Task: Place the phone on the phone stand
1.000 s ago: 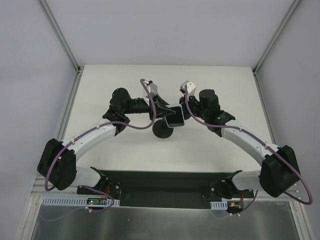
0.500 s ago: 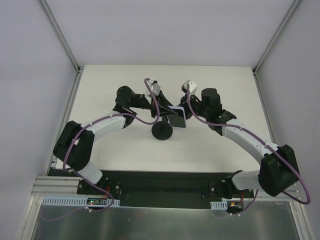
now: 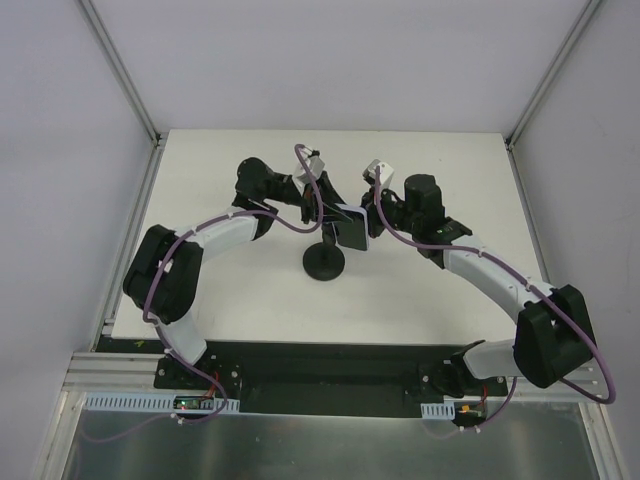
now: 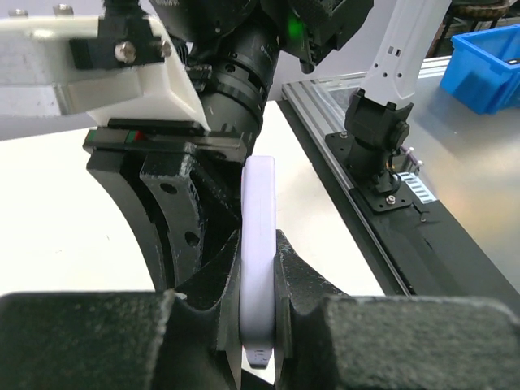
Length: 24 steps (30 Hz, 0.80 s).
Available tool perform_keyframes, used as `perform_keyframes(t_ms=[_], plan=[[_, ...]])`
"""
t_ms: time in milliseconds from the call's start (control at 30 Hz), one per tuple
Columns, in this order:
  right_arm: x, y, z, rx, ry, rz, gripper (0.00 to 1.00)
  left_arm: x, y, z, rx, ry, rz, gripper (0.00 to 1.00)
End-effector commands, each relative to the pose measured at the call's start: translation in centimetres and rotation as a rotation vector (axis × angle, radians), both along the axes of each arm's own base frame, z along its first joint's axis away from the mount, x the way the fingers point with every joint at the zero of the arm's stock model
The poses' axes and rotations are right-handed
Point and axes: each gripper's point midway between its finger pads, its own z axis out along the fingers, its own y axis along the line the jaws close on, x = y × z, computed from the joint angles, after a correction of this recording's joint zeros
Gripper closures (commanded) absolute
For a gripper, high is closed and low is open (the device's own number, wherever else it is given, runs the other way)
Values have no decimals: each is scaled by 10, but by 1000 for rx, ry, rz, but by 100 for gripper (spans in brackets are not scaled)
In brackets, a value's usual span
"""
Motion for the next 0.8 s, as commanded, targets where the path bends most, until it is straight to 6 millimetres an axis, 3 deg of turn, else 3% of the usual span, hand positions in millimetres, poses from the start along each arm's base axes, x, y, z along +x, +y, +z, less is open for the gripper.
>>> perform_keyframes(t_ms=[0, 300, 333, 367, 500, 633, 767], plan=[[-15, 13, 16, 64, 2, 93, 99, 11, 9, 23, -55, -106, 10, 100], [4, -2, 16, 61, -36, -69, 99, 28, 26, 9, -7, -6, 179, 100], [7, -5, 13, 60, -35, -99, 100, 27, 28, 12, -11, -59, 203, 100], [8, -6, 16, 74, -42, -110, 99, 30, 29, 3, 26, -8, 241, 100], [11, -6, 23, 126, -56, -143, 99, 27, 36, -17, 96, 38, 306, 100], [8, 0, 28, 172, -41, -124, 99, 14, 39, -22, 98, 32, 294, 100], [6, 6, 29, 179, -33, -105, 99, 17, 32, -24, 112, 92, 258, 100]])
